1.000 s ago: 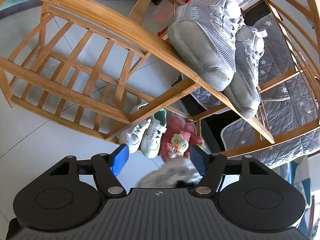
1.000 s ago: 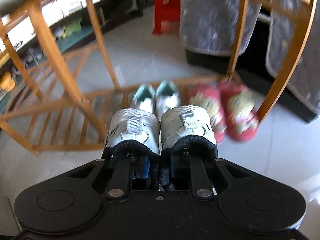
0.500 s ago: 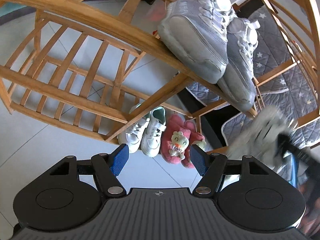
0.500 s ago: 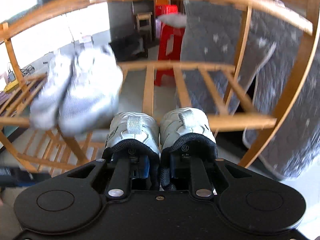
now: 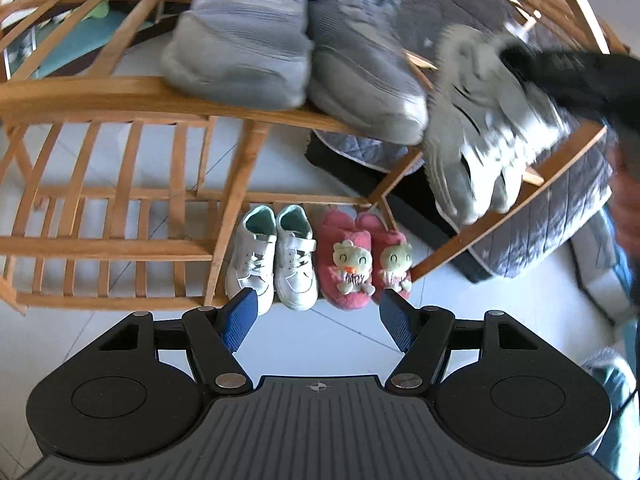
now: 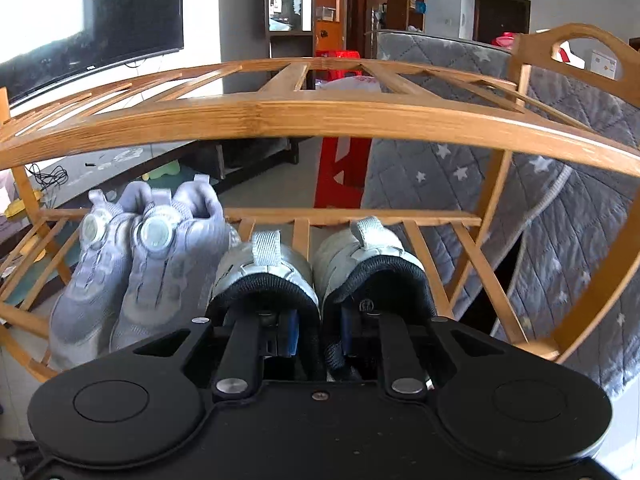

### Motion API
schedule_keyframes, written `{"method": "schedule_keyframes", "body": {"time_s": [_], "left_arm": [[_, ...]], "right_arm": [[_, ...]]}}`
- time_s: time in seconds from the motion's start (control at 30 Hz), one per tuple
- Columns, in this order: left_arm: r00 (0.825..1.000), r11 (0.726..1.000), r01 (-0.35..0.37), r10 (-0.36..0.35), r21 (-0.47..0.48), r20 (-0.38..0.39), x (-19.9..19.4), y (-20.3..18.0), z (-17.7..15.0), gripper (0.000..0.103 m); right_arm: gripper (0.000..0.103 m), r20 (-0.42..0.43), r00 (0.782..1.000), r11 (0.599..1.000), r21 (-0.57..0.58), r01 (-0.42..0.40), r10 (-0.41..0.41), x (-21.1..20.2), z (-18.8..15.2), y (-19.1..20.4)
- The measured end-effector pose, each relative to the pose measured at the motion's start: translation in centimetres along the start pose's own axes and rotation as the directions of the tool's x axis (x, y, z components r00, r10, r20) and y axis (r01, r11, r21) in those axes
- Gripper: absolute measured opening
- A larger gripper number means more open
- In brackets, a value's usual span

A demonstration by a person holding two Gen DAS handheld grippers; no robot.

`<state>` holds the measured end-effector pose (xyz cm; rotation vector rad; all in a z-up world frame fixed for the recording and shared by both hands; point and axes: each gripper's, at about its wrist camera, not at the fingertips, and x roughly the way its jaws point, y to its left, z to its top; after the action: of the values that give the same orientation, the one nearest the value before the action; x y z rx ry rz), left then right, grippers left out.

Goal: Organize scattered shoes
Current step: 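Carry the white sneakers up beside the grey sneakers on the top shelf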

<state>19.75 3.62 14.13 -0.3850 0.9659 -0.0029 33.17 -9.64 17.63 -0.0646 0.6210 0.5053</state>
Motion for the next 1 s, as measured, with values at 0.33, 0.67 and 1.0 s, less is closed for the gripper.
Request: {"method": "schedule_keyframes", "body": {"time_s": [0.33,0.67,1.0], "left_arm": [[1.000,0.999,0.016,-0.015,0.033,-0.027,1.7,-1.8,0.0,0.068],[0.999,1.000,0.012,-0.011,0.026,-0.037,2.3,-2.3,-0.2,0.068],[0.999,0.998,0.045,-0.044,0.041,-0.027,3.5,-4.0,-0.2,0.068]], "right_arm": [[0.024,0.031,0.999,1.000,-0.028,0.011,-0.010,2.3,0.7,0.1],[0.031,0.010,1.000,0.996,-0.093,0.020,-0.019,2.5,1.4,0.3],[0.039,0.042,0.998,0.977,-0.210,0.044,-0.036,1.9,1.5,1.3]]}}
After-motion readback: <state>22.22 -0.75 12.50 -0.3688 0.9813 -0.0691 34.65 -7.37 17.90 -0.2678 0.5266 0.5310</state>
